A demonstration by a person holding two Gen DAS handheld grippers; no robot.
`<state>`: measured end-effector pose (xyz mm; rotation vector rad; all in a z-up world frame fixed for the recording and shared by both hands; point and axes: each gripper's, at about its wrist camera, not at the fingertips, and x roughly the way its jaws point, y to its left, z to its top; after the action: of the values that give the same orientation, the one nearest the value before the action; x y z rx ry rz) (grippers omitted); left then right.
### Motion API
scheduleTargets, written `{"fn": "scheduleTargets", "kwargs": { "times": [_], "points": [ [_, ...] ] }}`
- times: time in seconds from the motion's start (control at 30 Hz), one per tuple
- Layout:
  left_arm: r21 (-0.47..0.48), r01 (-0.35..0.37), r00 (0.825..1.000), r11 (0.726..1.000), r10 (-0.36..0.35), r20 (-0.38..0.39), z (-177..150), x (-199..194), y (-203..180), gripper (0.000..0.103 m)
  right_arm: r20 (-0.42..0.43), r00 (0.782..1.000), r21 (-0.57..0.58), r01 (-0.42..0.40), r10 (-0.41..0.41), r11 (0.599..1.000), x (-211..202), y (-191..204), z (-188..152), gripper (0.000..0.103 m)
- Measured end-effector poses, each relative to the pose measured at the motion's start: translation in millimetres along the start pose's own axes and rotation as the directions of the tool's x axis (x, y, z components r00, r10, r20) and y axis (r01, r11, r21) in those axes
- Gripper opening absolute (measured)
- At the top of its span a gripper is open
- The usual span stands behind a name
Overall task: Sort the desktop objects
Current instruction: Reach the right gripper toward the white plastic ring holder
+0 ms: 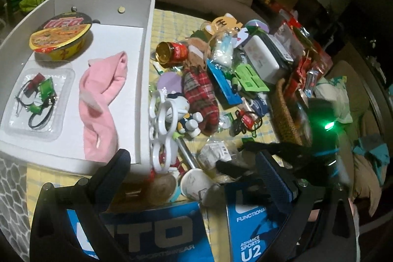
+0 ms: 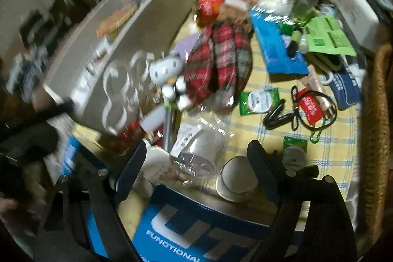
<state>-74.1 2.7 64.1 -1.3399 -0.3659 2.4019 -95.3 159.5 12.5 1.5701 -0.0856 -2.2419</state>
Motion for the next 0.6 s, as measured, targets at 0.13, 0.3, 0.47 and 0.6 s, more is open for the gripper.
{"fn": "scheduleTargets", "kwargs": {
  "times": [0.13,0.3,0.47,0.6],
  "points": [
    [-0.012,0.011,1.000,1.000,-0.011,-0.001,-0.6,-1.5,4.9,0.103,-0.003,0.989,-0.083,0.146,-0.146,0.986,18.3,17.7,0.2,0.084],
    [-0.020,0.017,1.000,1.000,-0.017,-0.007,-0.7,0.5,8.1,0.103,0.003,0.987,-0.098,0.163,-0.163,0.982,15.0,20.1,1.3,0.046],
    [-0.020,0.022,1.000,1.000,-0.022,-0.007,-1.1,2.1,7.4,0.103,0.016,0.998,-0.036,0.064,-0.064,0.997,3.6,4.2,0.7,0.040],
    [-0.046,0.044,0.999,0.998,-0.044,0.001,2.9,1.4,10.8,0.103,0.025,1.000,0.023,-0.010,0.009,1.000,-12.4,-10.5,0.2,0.044]
  ]
}}
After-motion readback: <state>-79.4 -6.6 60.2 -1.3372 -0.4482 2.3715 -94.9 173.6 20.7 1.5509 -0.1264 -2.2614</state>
